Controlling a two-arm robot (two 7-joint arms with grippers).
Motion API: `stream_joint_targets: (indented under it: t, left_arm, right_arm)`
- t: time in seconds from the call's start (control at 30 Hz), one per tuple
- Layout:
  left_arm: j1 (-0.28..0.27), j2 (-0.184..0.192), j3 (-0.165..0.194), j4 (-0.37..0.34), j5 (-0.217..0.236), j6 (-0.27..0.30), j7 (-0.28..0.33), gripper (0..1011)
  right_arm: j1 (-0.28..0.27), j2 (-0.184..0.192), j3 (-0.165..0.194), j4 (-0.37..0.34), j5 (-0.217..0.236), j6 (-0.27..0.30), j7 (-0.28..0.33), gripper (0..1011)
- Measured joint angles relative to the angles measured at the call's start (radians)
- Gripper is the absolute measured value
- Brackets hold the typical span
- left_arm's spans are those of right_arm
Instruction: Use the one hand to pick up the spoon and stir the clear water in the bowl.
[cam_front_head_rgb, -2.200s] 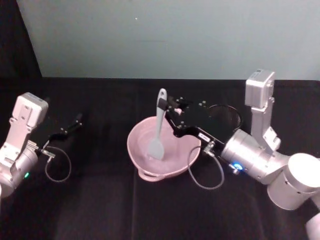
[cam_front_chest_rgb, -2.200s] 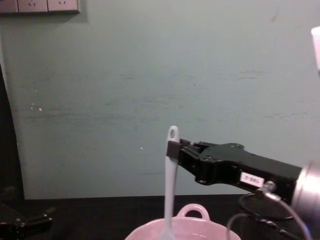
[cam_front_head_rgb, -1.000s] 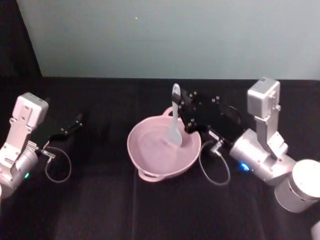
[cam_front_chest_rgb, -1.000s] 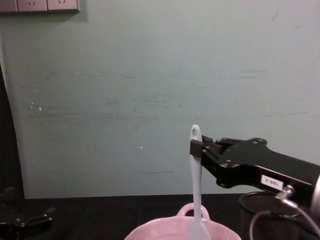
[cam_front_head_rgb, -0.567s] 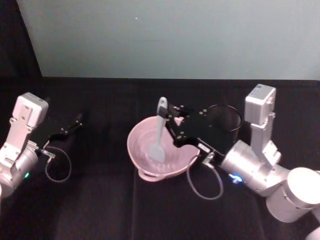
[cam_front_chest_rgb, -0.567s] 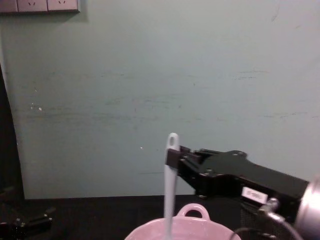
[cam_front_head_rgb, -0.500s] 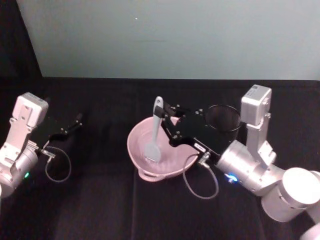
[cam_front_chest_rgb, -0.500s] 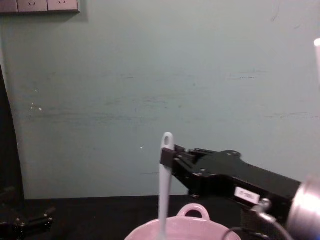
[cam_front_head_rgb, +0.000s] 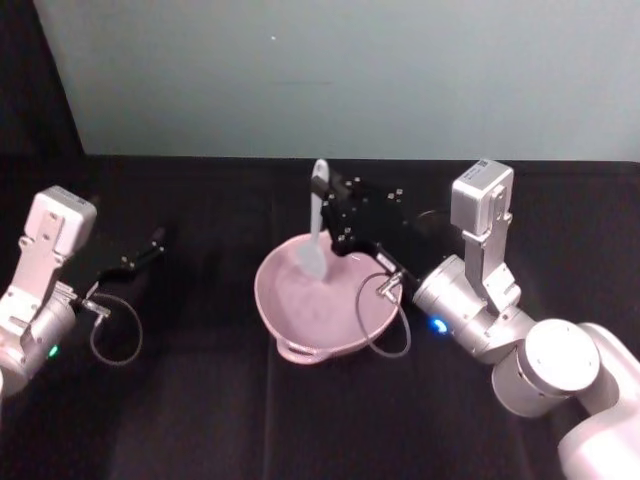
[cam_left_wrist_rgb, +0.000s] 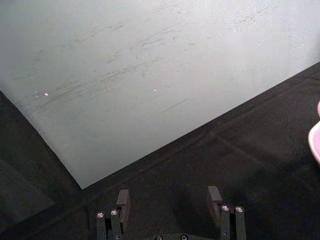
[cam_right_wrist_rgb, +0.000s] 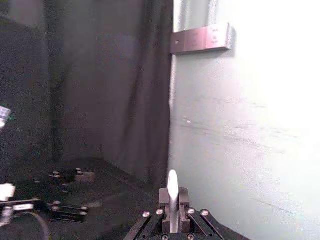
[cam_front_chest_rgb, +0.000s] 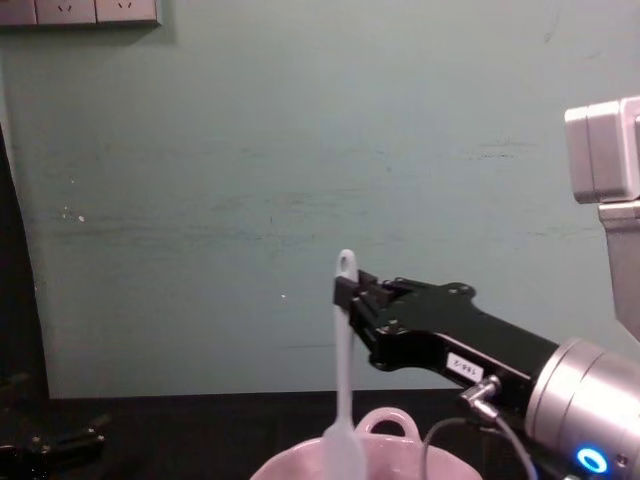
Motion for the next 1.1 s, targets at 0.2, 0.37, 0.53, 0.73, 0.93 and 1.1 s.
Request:
stream_joint_targets:
  t: [0.2, 0.37, 0.53, 0.73, 0.93, 1.1]
  left_arm:
    - [0.0, 0.0, 0.0, 0.0, 0.0, 0.0, 0.0, 1011]
    - [0.0, 0.0, 0.0, 0.0, 0.0, 0.0, 0.0, 1011]
    - [0.0, 0.0, 0.0, 0.0, 0.0, 0.0, 0.0, 1011]
    - [0.0, 0.0, 0.0, 0.0, 0.0, 0.0, 0.0, 1011]
    - [0.0, 0.0, 0.0, 0.0, 0.0, 0.0, 0.0, 1011]
    - [0.0, 0.0, 0.0, 0.0, 0.0, 0.0, 0.0, 1011]
  right_arm:
    - [-0.002, 0.009, 0.032, -0.013, -0.032, 0.017, -0.028, 108]
    - [-0.031, 0.037, 0.058, -0.074, -0.025, 0.065, -0.022, 108]
    - [-0.067, 0.069, 0.069, -0.133, 0.03, 0.133, 0.022, 108]
    - [-0.1, 0.087, 0.062, -0.175, 0.091, 0.174, 0.061, 109]
    - [-0.105, 0.084, 0.03, -0.178, 0.133, 0.179, 0.088, 108]
    - [-0.08, 0.062, 0.002, -0.143, 0.135, 0.146, 0.089, 108]
